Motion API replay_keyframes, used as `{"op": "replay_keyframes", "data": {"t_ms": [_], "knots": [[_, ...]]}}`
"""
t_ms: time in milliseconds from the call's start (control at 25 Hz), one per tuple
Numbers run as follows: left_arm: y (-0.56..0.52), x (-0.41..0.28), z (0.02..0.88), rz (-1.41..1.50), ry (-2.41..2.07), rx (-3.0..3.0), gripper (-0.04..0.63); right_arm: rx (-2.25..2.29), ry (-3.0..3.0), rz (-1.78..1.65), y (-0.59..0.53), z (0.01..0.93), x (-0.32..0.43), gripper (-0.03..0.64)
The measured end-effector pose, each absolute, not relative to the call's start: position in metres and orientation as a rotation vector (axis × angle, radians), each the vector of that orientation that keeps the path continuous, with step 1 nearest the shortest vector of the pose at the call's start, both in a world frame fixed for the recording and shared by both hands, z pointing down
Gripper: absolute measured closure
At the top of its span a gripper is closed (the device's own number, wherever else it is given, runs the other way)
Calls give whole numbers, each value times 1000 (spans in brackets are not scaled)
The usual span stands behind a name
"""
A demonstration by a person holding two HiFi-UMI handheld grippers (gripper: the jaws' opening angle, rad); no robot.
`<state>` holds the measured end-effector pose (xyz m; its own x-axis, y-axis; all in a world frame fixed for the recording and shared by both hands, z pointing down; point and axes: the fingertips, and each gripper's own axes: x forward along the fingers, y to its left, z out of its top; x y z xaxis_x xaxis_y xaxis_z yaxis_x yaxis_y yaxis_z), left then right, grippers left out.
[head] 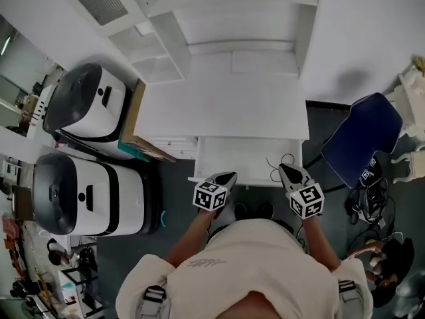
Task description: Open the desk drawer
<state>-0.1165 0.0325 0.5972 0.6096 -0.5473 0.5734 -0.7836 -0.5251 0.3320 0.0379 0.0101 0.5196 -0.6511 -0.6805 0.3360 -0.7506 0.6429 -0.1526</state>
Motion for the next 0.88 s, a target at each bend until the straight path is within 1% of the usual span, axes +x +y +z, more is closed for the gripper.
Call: {"op": "replay_keyframes", "data": {"t_ms": [160, 280, 520, 880], "knots": [[10, -130, 524, 416, -1179, 2373, 578, 1188, -2663, 350, -2, 485, 36, 615], [-6, -141, 485, 365, -1263, 2435, 578, 1200, -2663, 303, -7, 459, 34, 615], [-9, -160, 453, 469, -1364, 2528, 578, 1197, -2649, 294, 2, 424, 26, 615], [-18, -148, 401, 344, -1419, 2639, 578, 1260, -2728, 127, -3, 365, 24, 615]]}}
